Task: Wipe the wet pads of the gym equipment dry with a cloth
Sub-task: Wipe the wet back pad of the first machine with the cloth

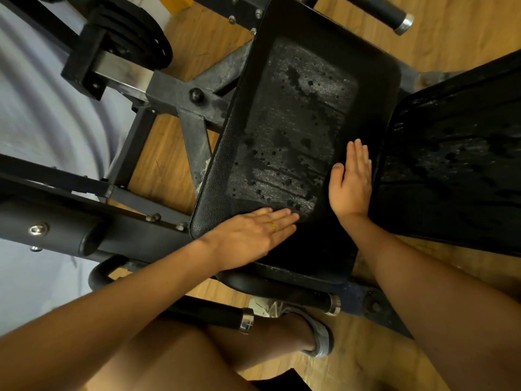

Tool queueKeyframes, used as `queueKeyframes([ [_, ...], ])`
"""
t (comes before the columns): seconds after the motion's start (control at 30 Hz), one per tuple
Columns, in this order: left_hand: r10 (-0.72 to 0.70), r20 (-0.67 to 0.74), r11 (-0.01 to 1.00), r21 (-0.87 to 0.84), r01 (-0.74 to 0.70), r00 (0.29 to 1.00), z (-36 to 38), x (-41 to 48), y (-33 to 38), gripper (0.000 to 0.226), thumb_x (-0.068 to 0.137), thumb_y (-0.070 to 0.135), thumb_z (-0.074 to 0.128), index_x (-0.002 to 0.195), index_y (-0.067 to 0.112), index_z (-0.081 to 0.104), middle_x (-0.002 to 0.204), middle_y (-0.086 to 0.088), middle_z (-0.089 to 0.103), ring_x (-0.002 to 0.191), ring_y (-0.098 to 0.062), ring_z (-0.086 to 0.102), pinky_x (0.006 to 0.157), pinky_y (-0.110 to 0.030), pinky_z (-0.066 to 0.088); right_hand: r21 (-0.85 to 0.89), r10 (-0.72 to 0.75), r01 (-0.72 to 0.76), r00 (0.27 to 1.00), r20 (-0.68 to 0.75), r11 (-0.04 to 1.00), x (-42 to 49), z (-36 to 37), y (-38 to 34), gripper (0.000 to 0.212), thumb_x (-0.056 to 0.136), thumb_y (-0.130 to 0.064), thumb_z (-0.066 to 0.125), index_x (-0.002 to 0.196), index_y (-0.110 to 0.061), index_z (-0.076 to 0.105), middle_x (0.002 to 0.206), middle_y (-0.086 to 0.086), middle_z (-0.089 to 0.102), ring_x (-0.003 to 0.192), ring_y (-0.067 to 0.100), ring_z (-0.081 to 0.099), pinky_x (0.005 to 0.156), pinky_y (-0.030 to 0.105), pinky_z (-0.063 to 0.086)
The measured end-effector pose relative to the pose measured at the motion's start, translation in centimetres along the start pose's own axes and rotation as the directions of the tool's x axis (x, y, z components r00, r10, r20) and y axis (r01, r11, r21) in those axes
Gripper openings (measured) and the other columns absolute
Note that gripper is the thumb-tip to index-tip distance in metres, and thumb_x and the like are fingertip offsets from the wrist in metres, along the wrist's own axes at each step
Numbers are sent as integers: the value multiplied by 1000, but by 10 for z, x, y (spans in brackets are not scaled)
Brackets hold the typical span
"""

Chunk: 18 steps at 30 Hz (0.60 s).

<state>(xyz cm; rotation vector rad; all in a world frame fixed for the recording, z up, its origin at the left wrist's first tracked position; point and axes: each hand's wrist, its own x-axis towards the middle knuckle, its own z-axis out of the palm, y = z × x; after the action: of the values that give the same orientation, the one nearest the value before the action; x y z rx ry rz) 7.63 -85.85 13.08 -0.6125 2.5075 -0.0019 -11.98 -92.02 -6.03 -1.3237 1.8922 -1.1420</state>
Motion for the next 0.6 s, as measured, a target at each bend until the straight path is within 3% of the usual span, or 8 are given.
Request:
queueKeyframes([
  [0.17, -224, -51, 973, 48, 226, 973, -3, -56, -8, 72, 87, 13, 64, 154, 6, 38, 164, -12, 27, 151, -25, 27, 120, -40, 25, 2, 3, -3, 1000, 2, 1000, 0, 0, 0, 59, 103, -27, 28, 157, -5, 28, 167, 10, 20, 156, 22, 11, 128, 39, 5],
  [0.27, -430, -87, 900, 44, 435, 899, 2, -68, 2, 81, 82, 11, 72, 154, 3, 35, 164, -15, 25, 151, -28, 25, 119, -43, 25, -2, 5, -5, 1000, 5, 1000, 0, 0, 0, 59, 103, -27, 28, 158, -5, 27, 167, 10, 19, 156, 21, 10, 128, 39, 5],
  [0.4, -577, -151, 811, 11, 585, 803, 14, -63, 19, 79, 88, 13, 70, 156, 3, 31, 166, -15, 19, 152, -30, 22, 119, -44, 26, 6, 8, -8, 1000, 11, 1000, 0, -1, 0, 59, 103, -28, 27, 158, -5, 27, 167, 9, 19, 156, 20, 10, 128, 39, 4],
  [0.5, -634, -163, 771, -68, 633, 756, 15, -56, 21, 67, 101, 30, 51, 158, 8, 26, 168, -11, 13, 154, -26, 15, 121, -43, 23, 6, 8, -8, 1000, 12, 1000, 1, 0, 0, 59, 103, -29, 27, 158, -5, 27, 167, 8, 18, 156, 20, 9, 128, 38, 4],
  [0.6, -655, -144, 755, -137, 641, 742, 16, -53, 18, 63, 103, 27, 42, 161, 16, 19, 170, -4, 5, 157, -22, 5, 124, -45, 18, 6, 9, -9, 1000, 2, 1000, 0, 0, 0, 59, 103, -28, 28, 157, -5, 28, 167, 9, 19, 156, 20, 10, 128, 38, 5],
])
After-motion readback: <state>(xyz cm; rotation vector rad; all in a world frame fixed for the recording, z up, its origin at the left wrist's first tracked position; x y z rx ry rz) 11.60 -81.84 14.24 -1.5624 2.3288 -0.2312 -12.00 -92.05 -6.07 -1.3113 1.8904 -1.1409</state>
